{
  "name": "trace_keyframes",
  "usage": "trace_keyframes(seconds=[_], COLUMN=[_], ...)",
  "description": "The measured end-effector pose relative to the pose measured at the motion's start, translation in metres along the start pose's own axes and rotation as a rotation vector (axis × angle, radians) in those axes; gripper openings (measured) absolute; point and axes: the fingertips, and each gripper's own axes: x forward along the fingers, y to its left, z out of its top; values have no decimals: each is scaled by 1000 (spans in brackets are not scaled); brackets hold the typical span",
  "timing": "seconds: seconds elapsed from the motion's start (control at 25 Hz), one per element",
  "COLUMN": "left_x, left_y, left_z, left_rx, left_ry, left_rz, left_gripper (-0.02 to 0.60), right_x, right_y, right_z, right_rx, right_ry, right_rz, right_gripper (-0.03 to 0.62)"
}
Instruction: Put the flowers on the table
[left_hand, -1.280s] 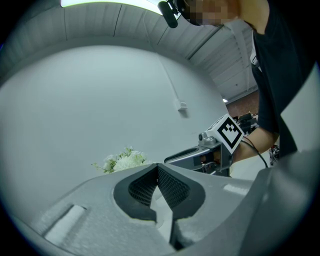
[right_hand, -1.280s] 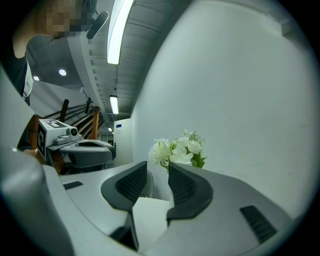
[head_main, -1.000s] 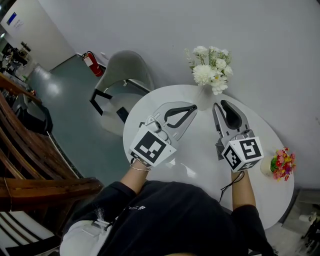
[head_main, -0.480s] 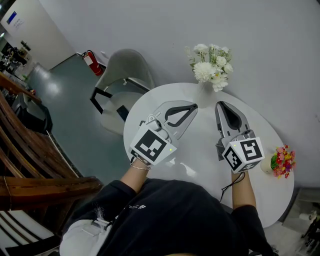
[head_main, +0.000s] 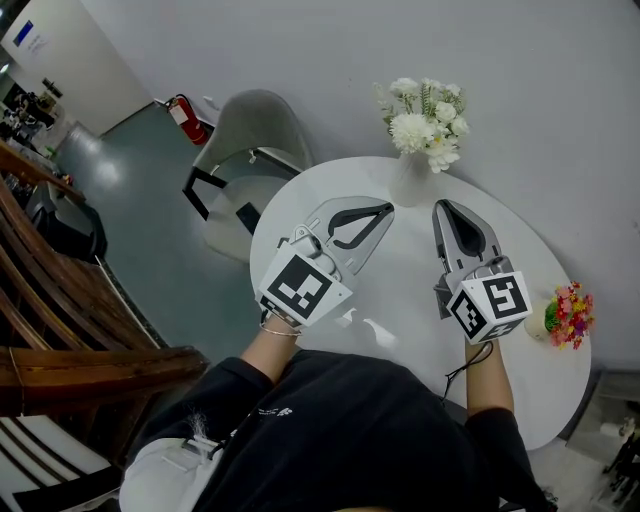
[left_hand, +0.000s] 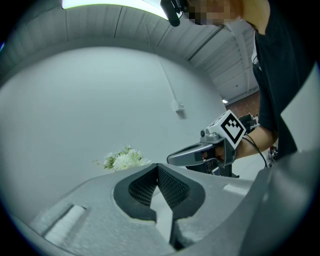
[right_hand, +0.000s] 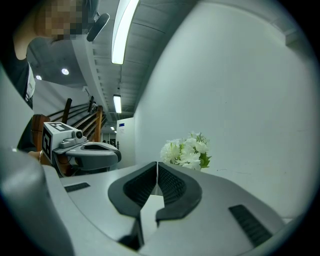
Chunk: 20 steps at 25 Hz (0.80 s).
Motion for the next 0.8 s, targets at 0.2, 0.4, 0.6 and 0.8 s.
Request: trace_keyframes(seconds=[0.2, 0.4, 0.6, 0.8], left_x=[-5, -9, -13, -17], left_y=[1, 2, 2, -2], left_z=[0, -2, -8, -13], left_rx=[-13, -15, -36, -42], left_ry=[-4, 3, 12, 26], left_rz=[6, 8, 14, 0], left_gripper=[-2, -2, -2, -2], right_x=[-3, -7, -13, -18], right_y=[7, 8, 9, 13], right_z=[0, -4, -12, -14], right_rx=[21, 34, 42, 20], right_ry=[1, 13, 30, 38], right_rz=[5, -11, -33, -42], right_gripper=[18, 18, 15, 15])
